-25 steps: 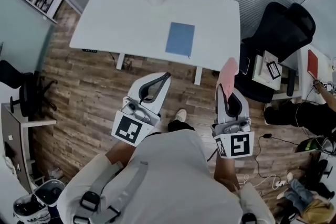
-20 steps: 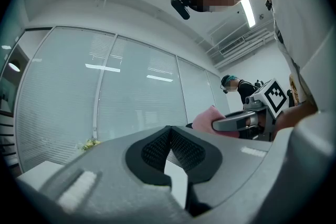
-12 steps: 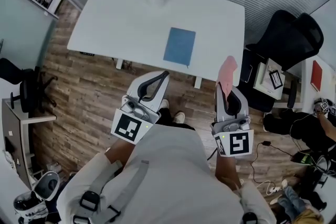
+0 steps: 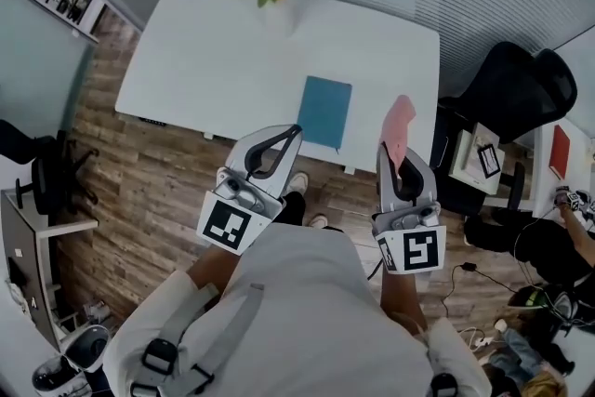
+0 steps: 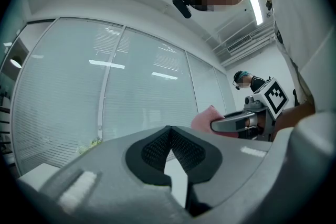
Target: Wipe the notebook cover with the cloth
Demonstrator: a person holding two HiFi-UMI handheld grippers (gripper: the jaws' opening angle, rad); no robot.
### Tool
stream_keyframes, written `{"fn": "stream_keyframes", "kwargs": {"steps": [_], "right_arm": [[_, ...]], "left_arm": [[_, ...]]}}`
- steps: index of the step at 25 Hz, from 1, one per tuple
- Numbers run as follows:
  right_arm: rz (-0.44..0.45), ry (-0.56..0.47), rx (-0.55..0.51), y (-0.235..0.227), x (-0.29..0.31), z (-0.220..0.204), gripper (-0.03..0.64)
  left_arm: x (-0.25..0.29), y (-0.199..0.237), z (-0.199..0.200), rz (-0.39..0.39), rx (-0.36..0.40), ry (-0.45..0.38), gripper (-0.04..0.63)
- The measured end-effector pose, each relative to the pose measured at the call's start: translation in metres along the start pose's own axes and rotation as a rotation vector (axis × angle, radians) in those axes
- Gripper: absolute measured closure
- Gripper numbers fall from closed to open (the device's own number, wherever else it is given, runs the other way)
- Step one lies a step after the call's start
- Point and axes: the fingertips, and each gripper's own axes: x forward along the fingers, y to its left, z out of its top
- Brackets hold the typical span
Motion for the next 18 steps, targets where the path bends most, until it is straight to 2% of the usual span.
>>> {"fn": "stream_keyframes", "kwargs": {"steps": [9,18], "right_arm": [[-0.015,0.013,-0.019,0.003,0.099,0.002,0.586],[-0.068,0.031,-0.015,0.003,0.148,-0.010,0.588]], "left_arm": [[0.033,0.088,-0.021,-0.037,-0.029,0.008,0.594],[0.053,0.129,-0.049,-0.117,-0.040,0.043,0.594]]}}
